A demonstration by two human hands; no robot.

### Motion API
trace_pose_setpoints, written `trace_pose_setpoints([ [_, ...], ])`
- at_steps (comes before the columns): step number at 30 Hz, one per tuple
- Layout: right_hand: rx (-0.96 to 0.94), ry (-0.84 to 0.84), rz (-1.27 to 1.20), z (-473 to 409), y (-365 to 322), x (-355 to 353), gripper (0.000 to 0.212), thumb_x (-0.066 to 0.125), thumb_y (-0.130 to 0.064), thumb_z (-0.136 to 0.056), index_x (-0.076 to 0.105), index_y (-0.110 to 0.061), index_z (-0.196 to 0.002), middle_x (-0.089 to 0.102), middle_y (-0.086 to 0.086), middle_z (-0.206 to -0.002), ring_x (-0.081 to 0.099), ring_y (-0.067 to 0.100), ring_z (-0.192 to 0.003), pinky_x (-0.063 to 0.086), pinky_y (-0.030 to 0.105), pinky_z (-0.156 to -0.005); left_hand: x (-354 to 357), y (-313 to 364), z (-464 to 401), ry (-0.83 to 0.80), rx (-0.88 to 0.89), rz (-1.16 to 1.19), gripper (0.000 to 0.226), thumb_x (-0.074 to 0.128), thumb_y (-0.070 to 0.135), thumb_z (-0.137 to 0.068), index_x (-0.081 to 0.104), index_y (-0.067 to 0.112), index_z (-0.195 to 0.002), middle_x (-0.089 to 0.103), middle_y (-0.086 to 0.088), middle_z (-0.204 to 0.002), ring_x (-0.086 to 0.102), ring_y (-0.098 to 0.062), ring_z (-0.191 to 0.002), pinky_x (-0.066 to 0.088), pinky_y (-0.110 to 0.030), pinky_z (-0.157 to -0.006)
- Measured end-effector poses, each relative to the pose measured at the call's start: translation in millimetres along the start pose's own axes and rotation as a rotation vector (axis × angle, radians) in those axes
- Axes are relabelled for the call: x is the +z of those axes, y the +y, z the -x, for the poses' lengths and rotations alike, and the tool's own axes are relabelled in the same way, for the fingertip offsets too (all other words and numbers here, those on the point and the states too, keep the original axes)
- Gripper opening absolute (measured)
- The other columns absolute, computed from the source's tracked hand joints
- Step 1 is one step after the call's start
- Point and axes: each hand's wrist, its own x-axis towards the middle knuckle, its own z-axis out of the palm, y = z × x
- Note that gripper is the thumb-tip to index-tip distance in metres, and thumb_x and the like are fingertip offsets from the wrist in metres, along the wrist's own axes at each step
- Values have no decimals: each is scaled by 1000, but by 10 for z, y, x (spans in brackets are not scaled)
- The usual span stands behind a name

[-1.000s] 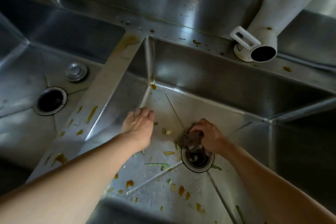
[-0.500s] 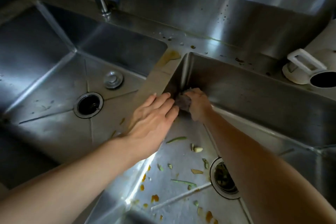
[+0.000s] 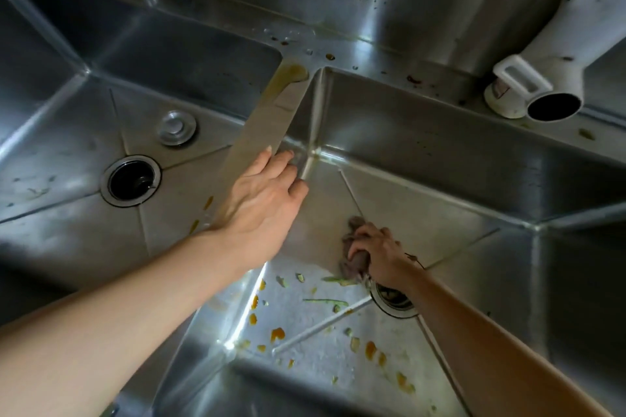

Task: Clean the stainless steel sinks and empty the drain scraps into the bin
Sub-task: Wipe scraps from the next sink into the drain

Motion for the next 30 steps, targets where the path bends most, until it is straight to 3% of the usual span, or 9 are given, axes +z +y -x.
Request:
trace_pose_setpoints([
  [5, 110, 25, 56, 325, 114, -28, 27, 54, 0, -82, 69, -18, -95, 44, -3, -128, 38, 25, -108, 39, 31, -89, -56, 19, 29, 16, 10, 58, 47, 83, 16, -35, 72, 5, -79, 69, -18, -88, 64, -35, -103, 24, -42, -102],
  [10, 42, 225, -50, 268, -477, -254, 28, 55, -4, -79, 70, -13, -101, 54, 2, -117, 47, 25, -110, 30, 23, -89, -164, 43, 254, -18, -5, 141, 56, 88, 21, -35, 72, 7, -86, 69, -16, -96, 61, -34, -111, 23, -42, -103],
  [14, -108, 237, -94, -90, -1079, -188, 38, 49, -15, -84, 62, -9, -120, 54, 10, -133, 37, 23, -131, 20, 31, -109, -152, 29, 389, -27, 7, 153, 51, 83, 26, -47, 72, 6, -93, 69, -14, -103, 58, -30, -117, 22, -42, -105],
  [17, -88, 183, 43, -434, -1258, 68, 53, 34, -28, -95, 37, -4, -143, 33, 13, -150, 20, 27, -142, 14, 37, -113, -80, 29, 411, -31, -6, 141, 38, 59, 28, -66, 73, 5, -93, 69, -15, -106, 58, -30, -118, 21, -43, -106],
  [19, -69, 154, 49, -544, -1220, 212, 57, 43, -23, -96, 25, -8, -148, 20, 11, -156, 12, 27, -145, 16, 40, -116, -38, 16, 408, -7, -25, 163, 47, 34, 21, -75, 74, 1, -91, 69, -19, -105, 61, -33, -112, 23, -45, -103],
  [21, -94, 145, 19, -488, -1087, 361, 63, 52, -14, -89, 29, -21, -147, 15, 2, -157, 16, 28, -142, 25, 45, -114, -14, -3, 423, 13, -6, 118, 43, 37, 19, -74, 73, 3, -90, 69, -17, -102, 59, -33, -115, 21, -45, -105],
  [23, -119, 106, 87, -296, -940, 454, 56, 52, -10, -83, 45, -29, -136, 21, -5, -153, 21, 26, -136, 33, 44, -108, -4, -35, 448, -23, 42, 50, 30, 58, 22, -66, 71, 8, -89, 68, -13, -102, 54, -31, -122, 18, -46, -108],
  [26, -74, 120, 106, 35, -671, 466, 42, 48, -8, -82, 57, -26, -118, 32, -4, -145, 28, 26, -127, 35, 38, -101, -78, -50, 433, -152, 7, -17, 43, 77, 27, -52, 70, 11, -92, 68, -10, -105, 49, -29, -127, 15, -47, -109],
  [30, 79, 116, 156, 342, -260, 417, 33, 51, -9, -86, 55, -22, -116, 29, 0, -143, 27, 27, -127, 37, 36, -98, -148, 14, 419, -202, 27, -104, 44, 49, 26, -86, 48, 16, -129, 41, -7, -143, 9, -25, -146, -12, -47, -107],
])
